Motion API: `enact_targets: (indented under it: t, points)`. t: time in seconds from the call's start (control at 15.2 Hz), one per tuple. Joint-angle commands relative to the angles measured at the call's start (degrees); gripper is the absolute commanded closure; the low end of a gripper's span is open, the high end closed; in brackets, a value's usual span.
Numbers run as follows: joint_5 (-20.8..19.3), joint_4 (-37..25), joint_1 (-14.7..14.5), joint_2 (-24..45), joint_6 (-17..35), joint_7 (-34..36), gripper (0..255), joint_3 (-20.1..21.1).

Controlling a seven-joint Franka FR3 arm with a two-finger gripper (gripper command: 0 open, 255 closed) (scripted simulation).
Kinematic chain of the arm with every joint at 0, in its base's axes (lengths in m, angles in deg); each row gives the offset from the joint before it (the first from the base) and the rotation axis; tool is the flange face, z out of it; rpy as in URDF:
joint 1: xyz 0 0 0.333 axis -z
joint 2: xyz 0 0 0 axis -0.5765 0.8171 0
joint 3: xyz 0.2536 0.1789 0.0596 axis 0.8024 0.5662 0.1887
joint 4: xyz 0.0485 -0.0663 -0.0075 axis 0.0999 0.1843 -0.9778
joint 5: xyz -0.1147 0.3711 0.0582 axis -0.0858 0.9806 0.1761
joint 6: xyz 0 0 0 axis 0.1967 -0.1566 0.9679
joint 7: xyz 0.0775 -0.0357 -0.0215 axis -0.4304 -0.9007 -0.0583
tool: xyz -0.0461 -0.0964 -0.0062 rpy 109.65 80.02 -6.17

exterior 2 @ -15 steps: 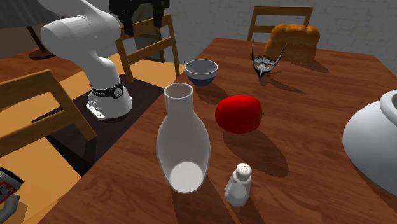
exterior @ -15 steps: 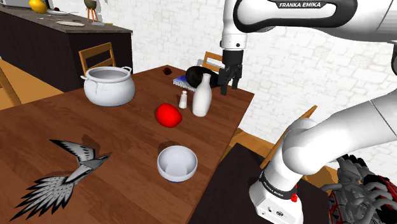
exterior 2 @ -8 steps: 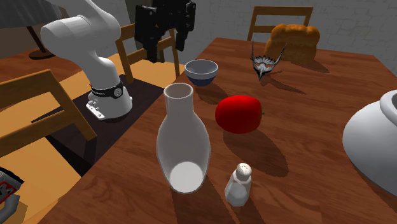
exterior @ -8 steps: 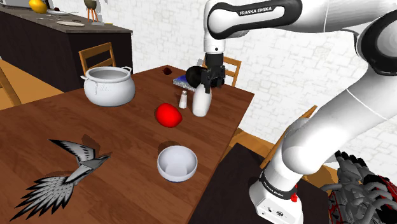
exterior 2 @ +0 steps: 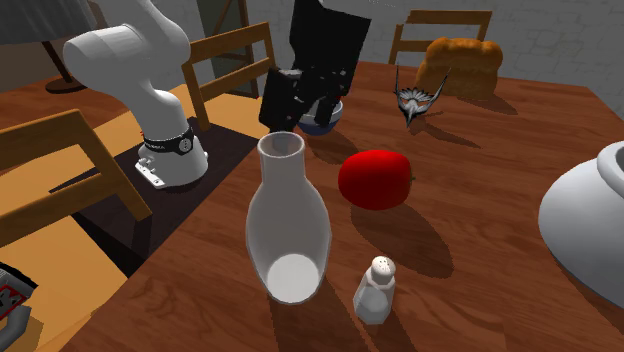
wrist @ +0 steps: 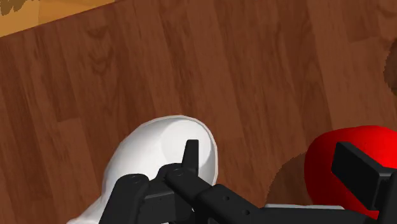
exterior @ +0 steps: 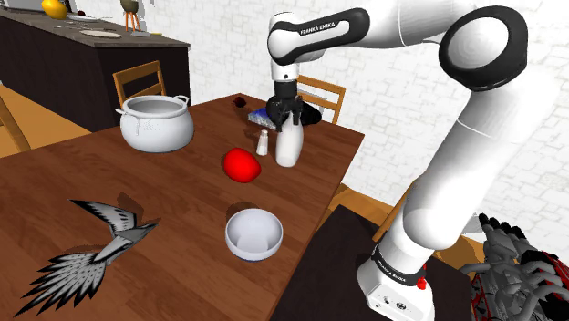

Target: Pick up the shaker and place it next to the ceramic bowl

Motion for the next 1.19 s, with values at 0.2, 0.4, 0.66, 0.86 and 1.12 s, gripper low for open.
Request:
enact_targets:
  t: [0.2,0.4,0.66,0.86,1.12]
  points:
    - [0.25,-11.98,0.84,12.25,-0.42,-0.75,0,-0.71]
    - [0.52,-20.15,1.55,19.70,-1.53,-1.27,0,-1.05]
    - [1.01,-33.39,2.78,30.49,-4.47,-1.98,0,-1.37]
    - [1.24,-39.83,3.49,35.88,-5.75,-2.27,0,-1.47]
    - [1.14,-35.65,3.53,35.14,-2.30,-2.14,0,-1.51]
